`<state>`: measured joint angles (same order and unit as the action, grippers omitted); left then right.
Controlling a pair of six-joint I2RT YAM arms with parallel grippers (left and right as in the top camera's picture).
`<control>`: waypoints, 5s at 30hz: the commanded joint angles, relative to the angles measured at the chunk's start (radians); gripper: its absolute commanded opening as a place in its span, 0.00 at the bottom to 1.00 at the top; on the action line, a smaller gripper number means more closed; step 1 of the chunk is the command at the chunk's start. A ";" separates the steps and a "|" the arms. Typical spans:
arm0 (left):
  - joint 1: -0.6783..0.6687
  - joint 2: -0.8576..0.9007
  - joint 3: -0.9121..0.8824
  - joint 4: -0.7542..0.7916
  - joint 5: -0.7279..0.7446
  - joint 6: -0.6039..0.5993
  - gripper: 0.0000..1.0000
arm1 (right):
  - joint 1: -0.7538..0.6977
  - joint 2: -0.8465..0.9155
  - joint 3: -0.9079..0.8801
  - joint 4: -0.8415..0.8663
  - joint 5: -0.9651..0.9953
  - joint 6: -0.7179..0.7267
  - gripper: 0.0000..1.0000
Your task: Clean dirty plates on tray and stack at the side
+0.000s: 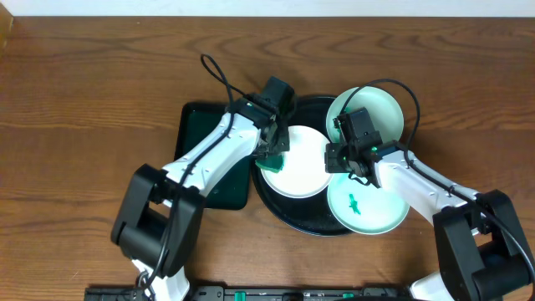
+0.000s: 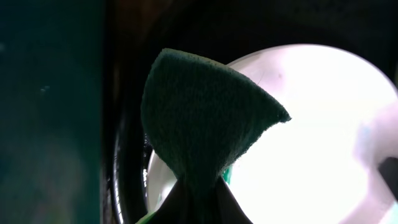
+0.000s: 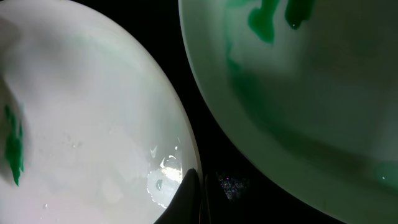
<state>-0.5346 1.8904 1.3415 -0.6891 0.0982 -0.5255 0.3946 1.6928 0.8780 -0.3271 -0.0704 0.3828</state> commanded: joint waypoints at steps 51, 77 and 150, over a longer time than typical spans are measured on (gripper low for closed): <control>-0.081 -0.089 0.002 0.075 0.111 0.034 0.07 | 0.013 -0.005 0.017 0.009 0.009 0.005 0.01; -0.082 0.161 -0.074 0.078 0.059 0.030 0.07 | 0.013 -0.005 0.017 0.006 0.009 0.005 0.01; -0.119 0.103 -0.103 0.199 0.311 -0.019 0.07 | 0.013 -0.005 0.017 0.010 -0.017 -0.017 0.01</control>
<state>-0.6254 1.9442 1.2625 -0.5083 0.1864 -0.5285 0.3950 1.6932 0.8780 -0.3210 -0.0769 0.3786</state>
